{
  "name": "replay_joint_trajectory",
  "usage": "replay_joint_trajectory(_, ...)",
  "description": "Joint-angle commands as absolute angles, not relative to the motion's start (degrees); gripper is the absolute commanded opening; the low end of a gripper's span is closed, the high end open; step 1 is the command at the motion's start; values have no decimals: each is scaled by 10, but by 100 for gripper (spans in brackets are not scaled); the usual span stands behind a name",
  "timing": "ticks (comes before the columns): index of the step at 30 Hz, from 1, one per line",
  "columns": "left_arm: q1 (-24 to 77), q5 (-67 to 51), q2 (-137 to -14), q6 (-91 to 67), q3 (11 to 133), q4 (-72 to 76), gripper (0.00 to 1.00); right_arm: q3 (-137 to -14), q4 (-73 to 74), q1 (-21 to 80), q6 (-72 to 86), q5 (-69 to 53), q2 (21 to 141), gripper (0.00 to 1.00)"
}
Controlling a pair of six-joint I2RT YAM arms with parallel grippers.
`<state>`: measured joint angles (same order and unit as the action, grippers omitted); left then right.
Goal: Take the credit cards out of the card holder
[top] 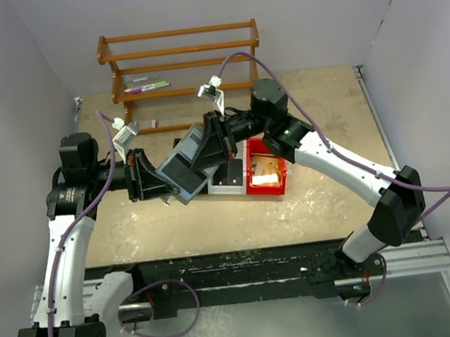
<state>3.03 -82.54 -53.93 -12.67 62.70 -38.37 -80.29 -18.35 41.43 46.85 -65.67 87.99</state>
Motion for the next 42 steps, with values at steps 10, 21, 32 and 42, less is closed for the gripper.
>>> replay_joint_trajectory(10, 29, -838, -537, -112, 659, -371, 0, -809, -210, 402, 476, -673, 854, 0)
replay_joint_trajectory(21, 29, -728, -538, -26, 681, -419, 0, -742, -83, 230, 421, -637, 778, 0)
replay_joint_trajectory(32, 29, -643, -548, 57, 719, -439, 0, -597, 32, 169, 341, -433, 701, 0)
replay_joint_trajectory(42, 29, -682, -534, 43, 716, -433, 0, -514, -98, 255, 433, -225, 787, 0)
